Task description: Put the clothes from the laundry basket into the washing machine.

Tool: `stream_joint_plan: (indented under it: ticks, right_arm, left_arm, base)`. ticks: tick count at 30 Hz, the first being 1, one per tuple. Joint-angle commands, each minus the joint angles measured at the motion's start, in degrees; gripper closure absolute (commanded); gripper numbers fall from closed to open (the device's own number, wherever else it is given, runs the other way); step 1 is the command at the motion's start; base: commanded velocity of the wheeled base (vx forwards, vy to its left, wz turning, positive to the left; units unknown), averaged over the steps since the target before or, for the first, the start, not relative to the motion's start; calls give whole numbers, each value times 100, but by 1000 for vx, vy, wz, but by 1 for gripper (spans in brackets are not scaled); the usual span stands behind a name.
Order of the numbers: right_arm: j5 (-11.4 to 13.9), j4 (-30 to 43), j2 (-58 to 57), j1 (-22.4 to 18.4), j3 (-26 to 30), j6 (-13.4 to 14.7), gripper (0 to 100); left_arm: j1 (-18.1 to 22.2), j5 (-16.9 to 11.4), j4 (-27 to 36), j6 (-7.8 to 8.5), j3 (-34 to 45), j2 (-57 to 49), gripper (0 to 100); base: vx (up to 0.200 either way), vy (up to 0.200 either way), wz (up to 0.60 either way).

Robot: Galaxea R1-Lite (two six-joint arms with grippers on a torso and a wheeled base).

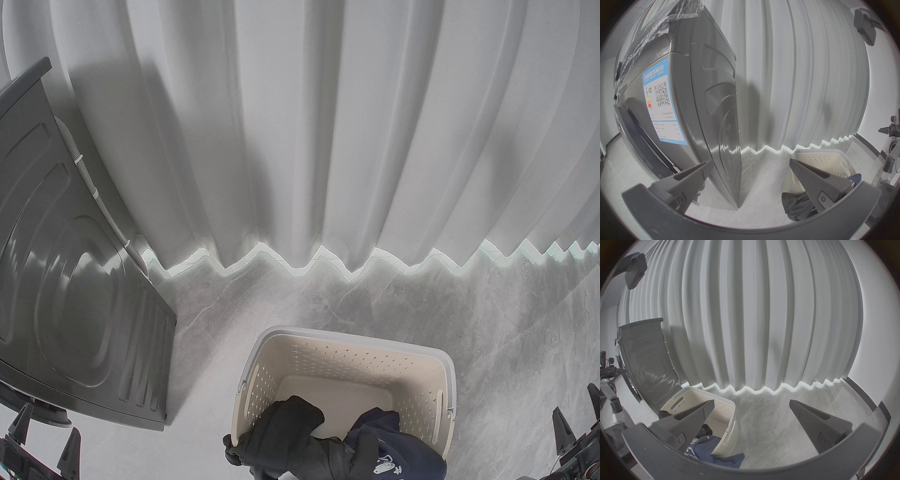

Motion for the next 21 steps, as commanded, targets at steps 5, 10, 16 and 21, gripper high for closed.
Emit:
stream_joint_plan:
  ticks: [5,10,16,21]
  right_arm:
    - [4,-1,-94,2,92,-4,0]
    - [4,-1,-94,2,92,-4,0]
    - [4,-1,-94,2,92,-4,0]
    - [4,-1,-94,2,92,-4,0]
  left_arm:
    - [-4,1,-1,9,92,-77,0]
    - [-4,-8,-1,9,92,-77,0]
    - [-4,-8,-1,18,92,-77,0]
    - [-4,-8,-1,18,92,-77,0]
  base:
    - [0,0,0]
    - [0,0,0]
    - [0,0,0]
    - [-120,0,0]
